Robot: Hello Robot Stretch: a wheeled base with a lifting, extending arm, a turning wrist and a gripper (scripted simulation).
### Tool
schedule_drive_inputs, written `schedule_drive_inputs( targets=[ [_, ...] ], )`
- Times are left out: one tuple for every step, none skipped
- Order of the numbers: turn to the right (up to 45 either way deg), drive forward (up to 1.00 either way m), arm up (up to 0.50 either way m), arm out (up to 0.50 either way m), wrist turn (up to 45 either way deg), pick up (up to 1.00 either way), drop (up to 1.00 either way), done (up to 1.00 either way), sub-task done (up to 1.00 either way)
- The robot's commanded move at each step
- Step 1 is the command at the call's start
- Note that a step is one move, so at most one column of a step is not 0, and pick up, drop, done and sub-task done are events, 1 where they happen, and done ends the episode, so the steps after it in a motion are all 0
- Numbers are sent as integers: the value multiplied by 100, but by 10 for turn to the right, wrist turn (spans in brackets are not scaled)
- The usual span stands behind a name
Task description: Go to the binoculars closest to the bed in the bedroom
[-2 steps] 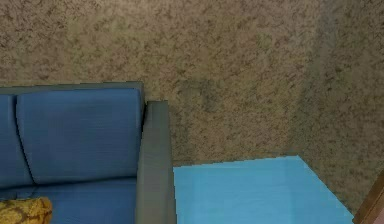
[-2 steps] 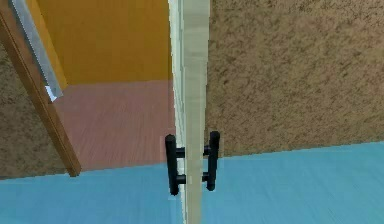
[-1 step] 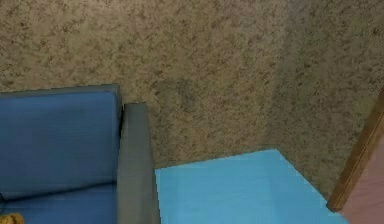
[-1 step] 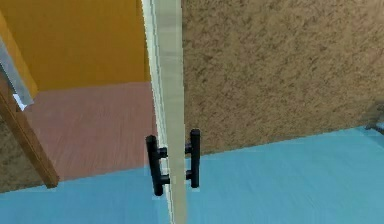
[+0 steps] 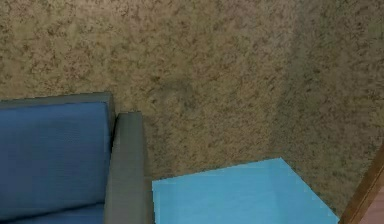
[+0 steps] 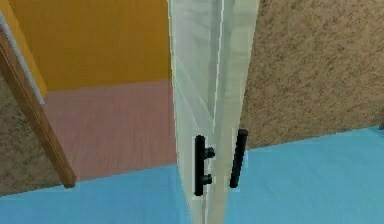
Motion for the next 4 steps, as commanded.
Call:
schedule_drive_inputs(
  targets=[
    [450, 0, 0, 0, 0, 0, 0, 0, 0],
    [240, 0, 0, 0, 0, 0, 0, 0, 0],
    [30, 0, 0, 0, 0, 0, 0, 0, 0],
    [0, 35, 0, 0, 0, 0, 0, 0, 0]
  ],
)
